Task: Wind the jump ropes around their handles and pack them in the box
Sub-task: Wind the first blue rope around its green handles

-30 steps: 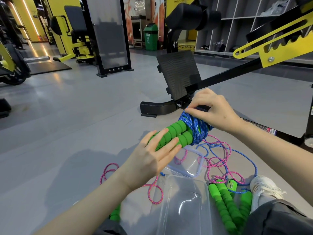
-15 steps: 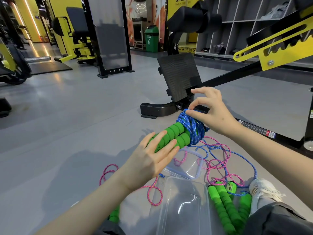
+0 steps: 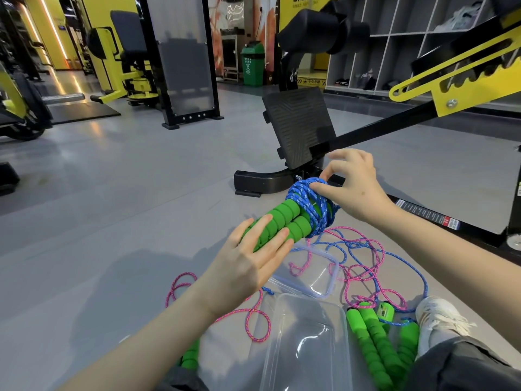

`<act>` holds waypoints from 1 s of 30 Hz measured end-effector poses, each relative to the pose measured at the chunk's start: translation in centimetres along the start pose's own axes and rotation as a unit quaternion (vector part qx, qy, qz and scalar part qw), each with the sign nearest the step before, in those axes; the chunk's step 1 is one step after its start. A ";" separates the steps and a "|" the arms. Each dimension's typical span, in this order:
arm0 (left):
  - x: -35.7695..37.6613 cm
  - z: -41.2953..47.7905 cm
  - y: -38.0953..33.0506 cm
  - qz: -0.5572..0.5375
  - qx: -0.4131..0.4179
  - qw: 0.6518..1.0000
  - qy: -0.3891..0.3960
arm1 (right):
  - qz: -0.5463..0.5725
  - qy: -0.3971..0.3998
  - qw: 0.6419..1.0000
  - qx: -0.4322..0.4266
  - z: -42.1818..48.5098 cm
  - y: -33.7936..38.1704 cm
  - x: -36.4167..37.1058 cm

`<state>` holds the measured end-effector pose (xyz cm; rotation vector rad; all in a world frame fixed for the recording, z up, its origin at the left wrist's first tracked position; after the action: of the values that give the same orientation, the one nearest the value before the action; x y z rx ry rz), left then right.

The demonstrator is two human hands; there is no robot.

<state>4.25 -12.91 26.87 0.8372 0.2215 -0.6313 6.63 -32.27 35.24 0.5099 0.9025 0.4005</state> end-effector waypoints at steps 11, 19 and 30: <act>0.1 -0.3 0.1 0.004 -0.007 1.000 0.000 | 0.013 0.021 0.986 -0.164 -0.8 1.6 0.9; 0.4 -0.1 0.6 0.003 -0.029 1.000 -0.001 | -0.069 0.036 0.967 -0.241 -1.4 1.8 1.1; 0.5 -0.4 0.5 0.002 -0.020 1.000 0.006 | 0.104 0.065 0.992 -0.011 0.1 -0.1 0.6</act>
<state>4.97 -12.63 26.71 0.8028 0.2425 -0.6161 7.02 -32.08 34.85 0.5646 0.9734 0.6375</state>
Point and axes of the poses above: each hand's wrist, its own z-axis towards the middle knuckle, its own x-axis out of the palm, y = z × x, the point moved 7 cm from there along z, towards the middle knuckle, and after that the axes turned 11 degrees about z, right-handed, at the moved point
